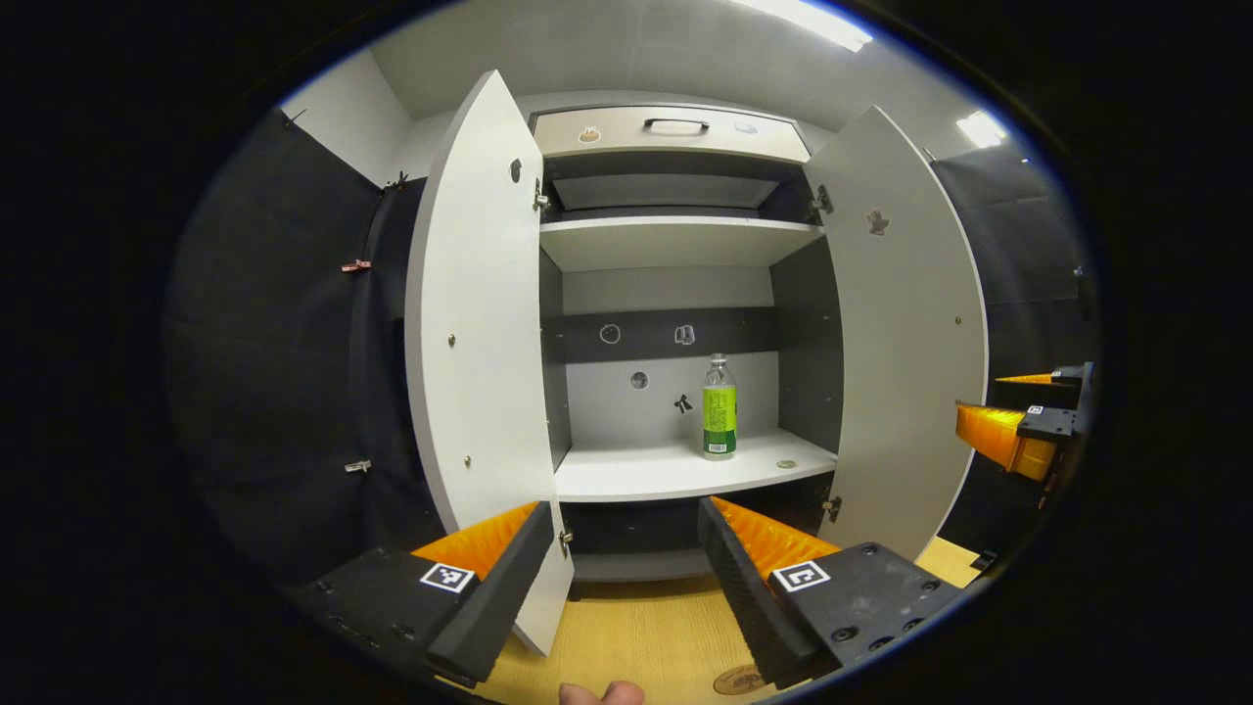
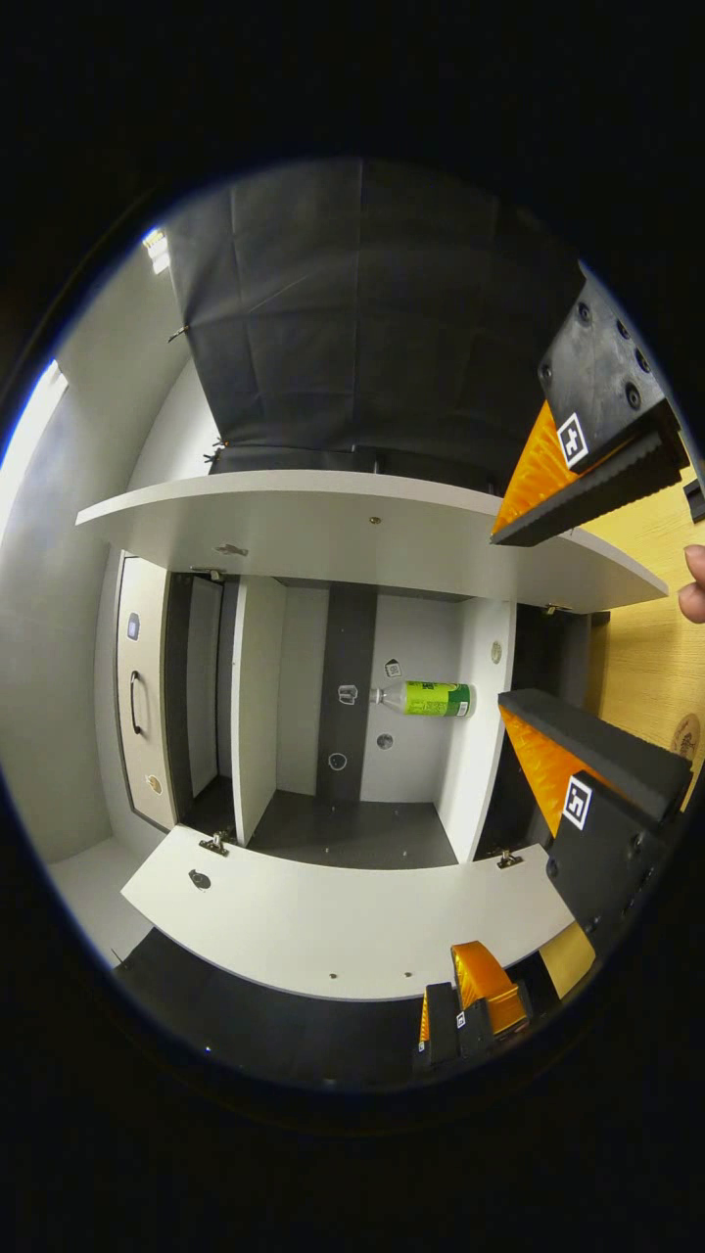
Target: Grasp the bottle in the cabinet with the left hand and place it on the coaster, then close the right door with the right hand and the left door with the left hand.
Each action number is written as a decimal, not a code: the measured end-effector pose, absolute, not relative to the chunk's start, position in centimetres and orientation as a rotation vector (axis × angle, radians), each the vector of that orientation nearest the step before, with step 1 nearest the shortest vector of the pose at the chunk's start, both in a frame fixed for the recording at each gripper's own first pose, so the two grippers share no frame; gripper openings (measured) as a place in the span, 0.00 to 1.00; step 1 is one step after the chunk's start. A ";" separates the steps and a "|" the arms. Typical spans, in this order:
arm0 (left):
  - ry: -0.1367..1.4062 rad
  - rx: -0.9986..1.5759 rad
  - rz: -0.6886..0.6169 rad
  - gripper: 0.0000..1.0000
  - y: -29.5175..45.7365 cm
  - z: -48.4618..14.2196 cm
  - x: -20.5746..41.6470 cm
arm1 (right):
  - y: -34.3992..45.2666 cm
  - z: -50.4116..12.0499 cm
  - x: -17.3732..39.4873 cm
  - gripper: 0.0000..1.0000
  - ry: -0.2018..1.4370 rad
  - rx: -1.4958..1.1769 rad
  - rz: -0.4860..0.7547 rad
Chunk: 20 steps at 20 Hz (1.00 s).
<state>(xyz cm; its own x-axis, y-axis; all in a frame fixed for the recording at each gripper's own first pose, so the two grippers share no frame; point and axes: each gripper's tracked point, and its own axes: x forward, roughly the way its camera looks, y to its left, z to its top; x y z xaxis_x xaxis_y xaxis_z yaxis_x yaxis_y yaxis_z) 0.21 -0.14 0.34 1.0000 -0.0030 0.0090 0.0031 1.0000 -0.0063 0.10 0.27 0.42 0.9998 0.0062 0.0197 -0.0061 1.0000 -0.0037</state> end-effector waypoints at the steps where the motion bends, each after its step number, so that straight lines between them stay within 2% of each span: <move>1: -0.012 -0.008 -0.004 0.95 -0.2 0.4 0.1 | 0.3 0.4 0.1 0.98 -0.021 -0.005 0.007; 12: -0.016 0.007 -0.017 0.95 -1.8 0.9 1.0 | -0.6 0.8 -0.5 0.98 -0.030 0.037 0.016; 20: -0.041 0.006 -0.109 0.94 -8.4 2.1 5.1 | -4.4 0.6 -1.7 0.98 -0.029 0.077 0.000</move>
<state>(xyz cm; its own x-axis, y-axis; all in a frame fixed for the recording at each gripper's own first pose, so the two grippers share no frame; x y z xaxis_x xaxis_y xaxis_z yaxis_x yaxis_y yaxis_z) 5.12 -8.36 2.11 0.9932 -0.1089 0.0405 0.1087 0.9940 0.0078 -1.74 -4.36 0.57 0.9996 -0.0010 0.0292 -0.0013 0.9970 0.0773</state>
